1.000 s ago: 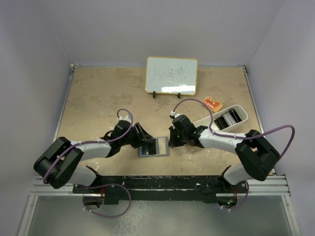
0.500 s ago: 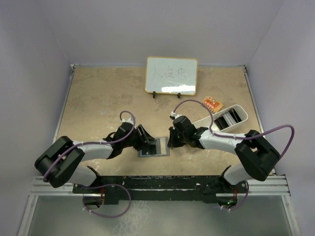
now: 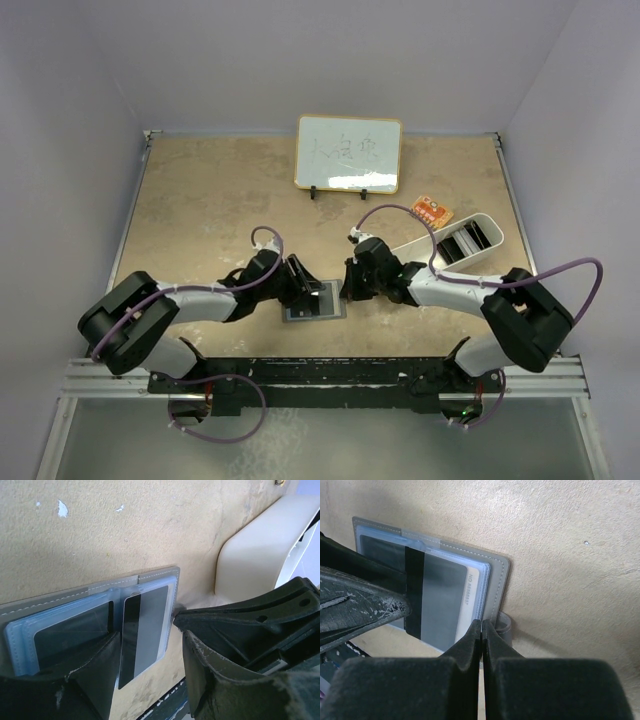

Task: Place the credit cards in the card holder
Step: Insert the credit card into the card holder.

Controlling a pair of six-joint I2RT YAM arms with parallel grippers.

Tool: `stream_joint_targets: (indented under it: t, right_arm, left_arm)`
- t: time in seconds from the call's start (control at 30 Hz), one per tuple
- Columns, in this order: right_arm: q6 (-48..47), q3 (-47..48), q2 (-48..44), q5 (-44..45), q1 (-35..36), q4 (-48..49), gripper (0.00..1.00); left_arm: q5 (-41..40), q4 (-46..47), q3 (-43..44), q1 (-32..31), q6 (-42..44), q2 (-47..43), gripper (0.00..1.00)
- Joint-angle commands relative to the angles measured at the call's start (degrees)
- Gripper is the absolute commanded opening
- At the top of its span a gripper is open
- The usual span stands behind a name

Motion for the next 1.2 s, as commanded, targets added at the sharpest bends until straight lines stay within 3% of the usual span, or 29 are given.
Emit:
stream_joint_targets:
  t: [0.0, 0.33, 0.47, 0.53, 0.87, 1.17]
  right_arm:
    - [0.5, -0.1, -1.9, -0.4, 0.2, 0.1, 0.0]
    - [0.5, -1.3, -3.8, 0.3, 0.3, 0.4, 0.0]
    - [0.3, -1.4, -4.2, 0.4, 0.2, 0.2, 0.0]
    - [0.3, -1.4, -4.4, 0.6, 0.3, 0.1, 0.0]
    - [0.1, -1.5, -4.7, 0.8, 0.2, 0.0, 0.0]
    - [0.3, -1.4, -4.5, 0.9, 0.3, 0.4, 0.0]
  left_arm:
    - [-3.9, -6.1, 4.9, -0.5, 3.3, -1.7, 0.49]
    - [-10.4, -21.3, 8.0, -0.5, 8.5, -7.0, 0.48]
    - [-16.0, -28.6, 9.8, -0.5, 11.6, -8.9, 0.12]
    - [-17.8, -31.2, 10.8, -0.5, 12.8, -9.1, 0.0]
    - [-11.2, -26.7, 11.5, -0.5, 14.1, -3.8, 0.0]
    - [-6.3, -18.5, 8.7, -2.1, 10.2, -0.3, 0.0]
